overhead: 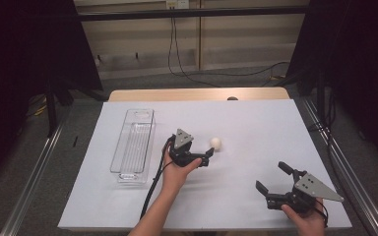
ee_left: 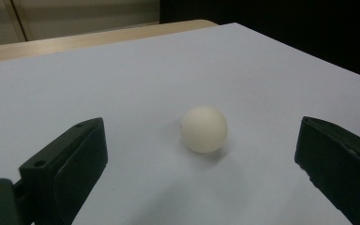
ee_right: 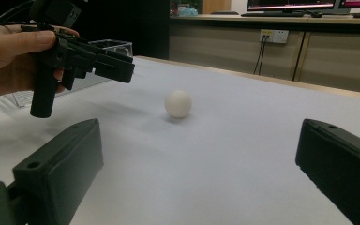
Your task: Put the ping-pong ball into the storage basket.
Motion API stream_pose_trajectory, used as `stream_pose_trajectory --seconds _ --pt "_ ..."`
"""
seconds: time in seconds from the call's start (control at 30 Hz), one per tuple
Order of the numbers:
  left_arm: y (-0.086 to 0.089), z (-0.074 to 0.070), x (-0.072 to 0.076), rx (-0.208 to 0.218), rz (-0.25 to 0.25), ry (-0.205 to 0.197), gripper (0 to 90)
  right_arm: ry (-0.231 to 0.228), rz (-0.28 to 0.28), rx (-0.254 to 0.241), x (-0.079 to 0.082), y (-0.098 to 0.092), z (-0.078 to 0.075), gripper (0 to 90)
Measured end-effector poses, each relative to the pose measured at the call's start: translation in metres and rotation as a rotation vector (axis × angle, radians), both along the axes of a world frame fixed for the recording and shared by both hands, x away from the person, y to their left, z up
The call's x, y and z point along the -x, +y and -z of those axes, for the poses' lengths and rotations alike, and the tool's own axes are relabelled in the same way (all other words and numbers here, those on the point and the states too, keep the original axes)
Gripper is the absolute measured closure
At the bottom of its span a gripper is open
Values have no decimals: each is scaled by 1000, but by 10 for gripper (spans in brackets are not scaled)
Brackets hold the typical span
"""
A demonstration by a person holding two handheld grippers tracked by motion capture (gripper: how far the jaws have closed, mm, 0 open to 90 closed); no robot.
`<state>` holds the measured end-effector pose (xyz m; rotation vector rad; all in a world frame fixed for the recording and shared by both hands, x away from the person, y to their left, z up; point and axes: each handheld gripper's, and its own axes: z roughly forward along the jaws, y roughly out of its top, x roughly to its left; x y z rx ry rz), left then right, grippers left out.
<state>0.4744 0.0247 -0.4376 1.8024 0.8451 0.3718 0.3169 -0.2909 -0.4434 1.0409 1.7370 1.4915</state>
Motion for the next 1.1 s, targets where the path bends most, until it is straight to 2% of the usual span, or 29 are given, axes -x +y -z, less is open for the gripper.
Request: stream_pose_trajectory --seconds 0.13,0.2,0.23,0.33,0.63,0.73,1.1 --pt "-1 -1 -1 -8 0 9 27 1 -2 0 0 0 0 6" --pt "-1 -3 -2 -31 5 4 27 0 -2 0 0 0 0 6" --pt "-3 -3 -2 -17 5 3 27 -1 -4 -1 0 0 0 6" --pt "-4 -5 -4 -38 5 3 27 -4 -2 -1 0 0 0 6" --pt "-9 -2 -7 -46 15 8 27 -3 -5 -2 0 0 0 6" --pt "-9 -2 -8 -67 9 4 27 -3 -5 -2 0 0 0 6" --pt "-10 1 -10 -65 1 25 29 0 -6 -1 0 0 0 6"
